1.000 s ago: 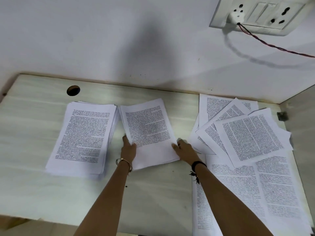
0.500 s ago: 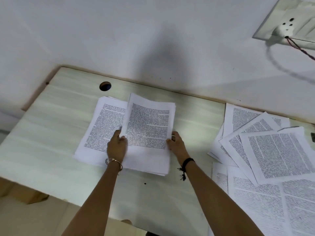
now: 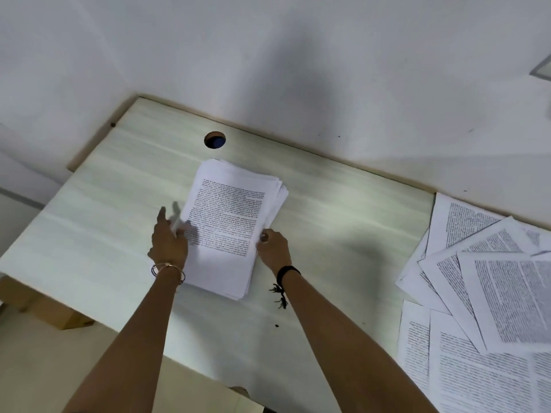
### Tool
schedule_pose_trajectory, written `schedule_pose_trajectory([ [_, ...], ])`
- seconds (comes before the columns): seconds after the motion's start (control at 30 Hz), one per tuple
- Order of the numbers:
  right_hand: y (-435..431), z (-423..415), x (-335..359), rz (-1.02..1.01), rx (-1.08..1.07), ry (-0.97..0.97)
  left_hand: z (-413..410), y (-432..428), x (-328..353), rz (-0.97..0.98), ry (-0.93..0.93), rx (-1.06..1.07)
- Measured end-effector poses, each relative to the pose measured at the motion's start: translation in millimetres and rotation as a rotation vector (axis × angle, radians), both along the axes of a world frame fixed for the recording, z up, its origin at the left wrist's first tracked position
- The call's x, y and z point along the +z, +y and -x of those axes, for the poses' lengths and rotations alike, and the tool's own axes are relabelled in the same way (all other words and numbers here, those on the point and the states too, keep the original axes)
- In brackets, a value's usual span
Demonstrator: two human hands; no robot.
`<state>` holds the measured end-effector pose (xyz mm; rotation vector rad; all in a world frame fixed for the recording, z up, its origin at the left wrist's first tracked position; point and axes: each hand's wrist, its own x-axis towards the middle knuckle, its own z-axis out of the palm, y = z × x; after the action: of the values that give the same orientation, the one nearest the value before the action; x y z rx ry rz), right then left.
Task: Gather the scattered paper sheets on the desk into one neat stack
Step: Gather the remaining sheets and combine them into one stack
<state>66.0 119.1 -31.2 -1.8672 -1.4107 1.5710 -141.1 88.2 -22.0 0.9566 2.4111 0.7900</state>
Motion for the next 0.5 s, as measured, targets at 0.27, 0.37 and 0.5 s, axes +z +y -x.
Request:
schedule_pose_trajectory([
  [0.27, -20.8, 2.2, -19.7, -0.083, 0.117, -0.066, 7.5, -5.7, -29.0, 0.357, -0.016, -0.168],
  [0.37, -16.6, -2.4, -19.6, -0.094, 0.177, -0.040, -3.5, -7.9, -27.0, 0.314, 0.074, -0.198],
  [0.5, -12.8, -23.1, -16.6, -0.070, 0.106, -0.048, -36.8, -8.1, -21.6, 0.157, 0.178, -0.214],
])
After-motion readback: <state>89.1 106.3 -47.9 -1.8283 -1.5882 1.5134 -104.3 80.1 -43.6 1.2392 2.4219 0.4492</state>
